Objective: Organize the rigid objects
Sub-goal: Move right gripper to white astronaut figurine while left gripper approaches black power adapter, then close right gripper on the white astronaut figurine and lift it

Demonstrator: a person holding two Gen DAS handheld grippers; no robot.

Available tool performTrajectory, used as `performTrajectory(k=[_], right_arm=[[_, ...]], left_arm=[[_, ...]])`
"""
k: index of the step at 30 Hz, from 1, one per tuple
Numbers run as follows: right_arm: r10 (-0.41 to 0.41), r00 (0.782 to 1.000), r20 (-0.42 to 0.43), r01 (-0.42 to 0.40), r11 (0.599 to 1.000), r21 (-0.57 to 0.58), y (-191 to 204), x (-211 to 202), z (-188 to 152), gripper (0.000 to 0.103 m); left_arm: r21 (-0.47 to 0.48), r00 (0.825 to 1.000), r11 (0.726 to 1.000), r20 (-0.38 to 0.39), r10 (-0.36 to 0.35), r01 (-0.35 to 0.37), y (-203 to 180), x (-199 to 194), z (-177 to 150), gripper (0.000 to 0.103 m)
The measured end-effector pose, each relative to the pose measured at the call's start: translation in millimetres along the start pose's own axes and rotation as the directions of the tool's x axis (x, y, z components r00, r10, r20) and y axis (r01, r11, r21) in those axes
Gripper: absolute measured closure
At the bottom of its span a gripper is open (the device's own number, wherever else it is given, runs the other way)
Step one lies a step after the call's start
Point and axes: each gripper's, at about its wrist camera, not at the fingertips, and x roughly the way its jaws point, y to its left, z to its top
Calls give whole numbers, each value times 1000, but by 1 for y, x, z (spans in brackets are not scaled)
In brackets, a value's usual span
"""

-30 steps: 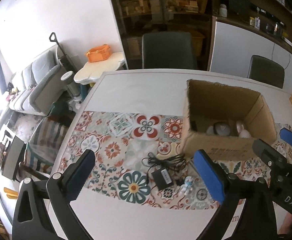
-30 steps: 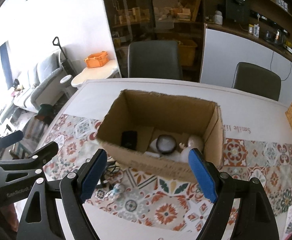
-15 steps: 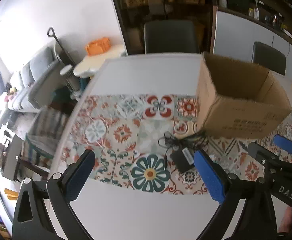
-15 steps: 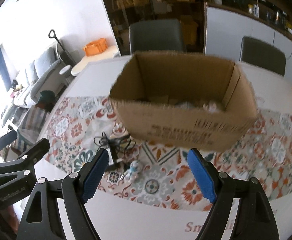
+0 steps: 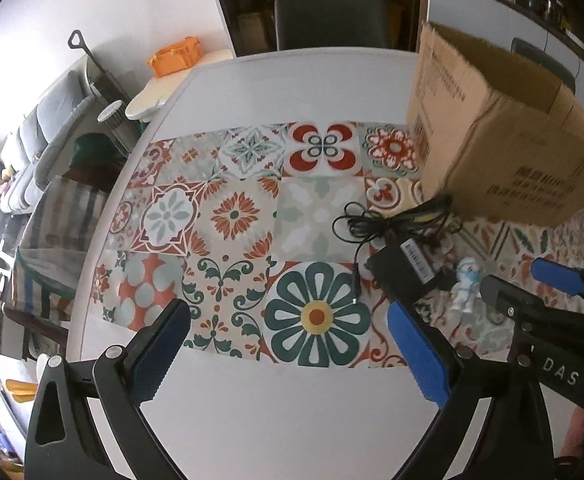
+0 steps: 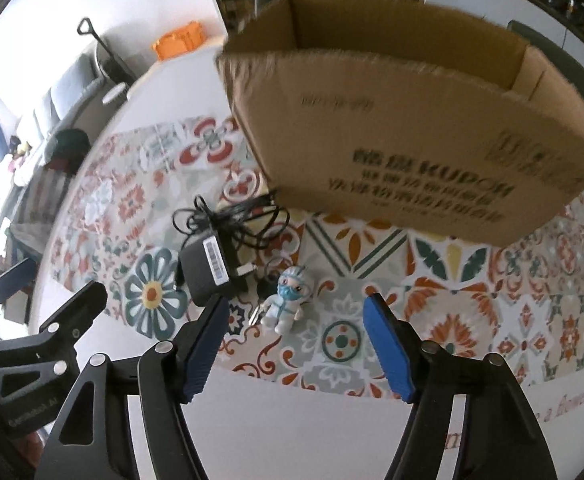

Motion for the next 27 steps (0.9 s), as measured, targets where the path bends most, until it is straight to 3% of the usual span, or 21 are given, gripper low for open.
performTrajectory(k=[11, 24, 27], right_arm=[[-46, 995, -92, 48, 999, 16, -1, 49, 6, 41], [-43, 991, -124, 41, 999, -12, 3, 80, 24, 53], [-36, 992, -119, 33, 999, -21, 6, 85, 27, 59]], left_arm=[[37, 997, 999, -72, -23, 26, -7, 39, 1, 2], [10, 993, 999, -108, -44, 46, -6, 53, 1, 3], [8, 992, 999, -115, -42, 43, -6, 54, -1, 3]])
